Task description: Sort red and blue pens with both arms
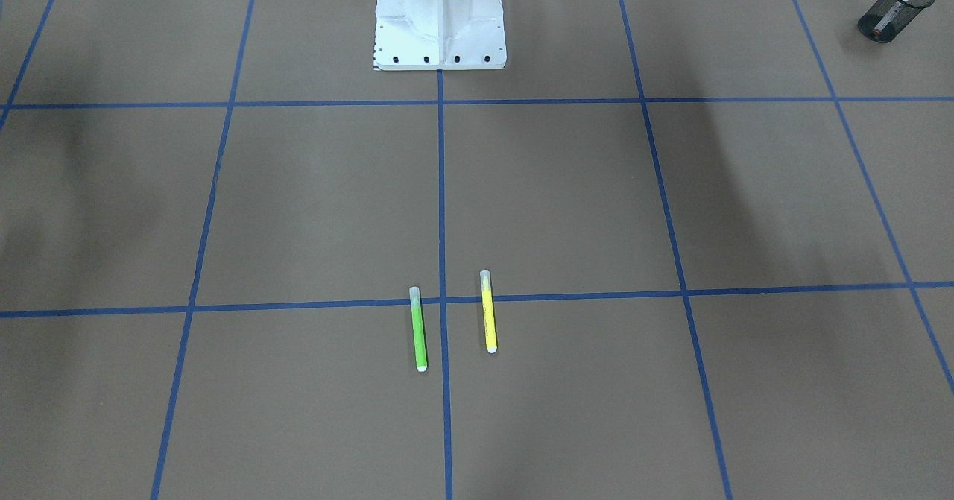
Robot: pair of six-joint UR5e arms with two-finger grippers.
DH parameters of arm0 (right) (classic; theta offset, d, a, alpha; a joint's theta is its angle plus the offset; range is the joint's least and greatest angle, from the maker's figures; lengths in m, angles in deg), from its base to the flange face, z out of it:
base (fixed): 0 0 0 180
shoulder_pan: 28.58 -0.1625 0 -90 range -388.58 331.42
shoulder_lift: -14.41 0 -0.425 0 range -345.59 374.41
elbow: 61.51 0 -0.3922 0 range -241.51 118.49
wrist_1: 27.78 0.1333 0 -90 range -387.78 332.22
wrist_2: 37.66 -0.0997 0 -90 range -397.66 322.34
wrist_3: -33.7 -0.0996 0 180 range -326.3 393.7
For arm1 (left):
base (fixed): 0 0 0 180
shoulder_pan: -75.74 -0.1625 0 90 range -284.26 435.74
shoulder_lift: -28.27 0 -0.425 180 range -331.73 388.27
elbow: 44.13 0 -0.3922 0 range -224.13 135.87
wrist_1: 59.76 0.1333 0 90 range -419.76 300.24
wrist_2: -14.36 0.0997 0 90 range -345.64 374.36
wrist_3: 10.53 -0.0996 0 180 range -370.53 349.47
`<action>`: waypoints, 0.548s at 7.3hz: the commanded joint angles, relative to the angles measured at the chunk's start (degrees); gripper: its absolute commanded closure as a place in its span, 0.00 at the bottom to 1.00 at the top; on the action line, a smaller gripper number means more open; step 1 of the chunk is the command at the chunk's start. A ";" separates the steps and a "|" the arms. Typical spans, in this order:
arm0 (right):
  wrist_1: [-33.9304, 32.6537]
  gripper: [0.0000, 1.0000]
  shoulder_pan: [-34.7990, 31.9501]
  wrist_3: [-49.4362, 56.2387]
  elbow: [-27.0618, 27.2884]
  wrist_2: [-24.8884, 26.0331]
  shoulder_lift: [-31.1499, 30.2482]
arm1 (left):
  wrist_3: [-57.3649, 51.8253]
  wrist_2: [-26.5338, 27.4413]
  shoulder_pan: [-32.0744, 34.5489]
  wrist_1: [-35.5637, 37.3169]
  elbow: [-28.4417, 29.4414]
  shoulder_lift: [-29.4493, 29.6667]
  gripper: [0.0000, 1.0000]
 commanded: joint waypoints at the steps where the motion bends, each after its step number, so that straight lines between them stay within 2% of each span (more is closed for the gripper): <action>1: 0.16 0.01 -3.29 -9.00 -0.09 -0.34 5.69 | 0.00 0.00 0.00 0.07 0.35 0.00 0.00; 4: 0.25 0.01 -5.06 -28.06 -0.53 -2.35 8.35 | -0.17 0.08 0.00 -0.02 1.93 0.00 0.00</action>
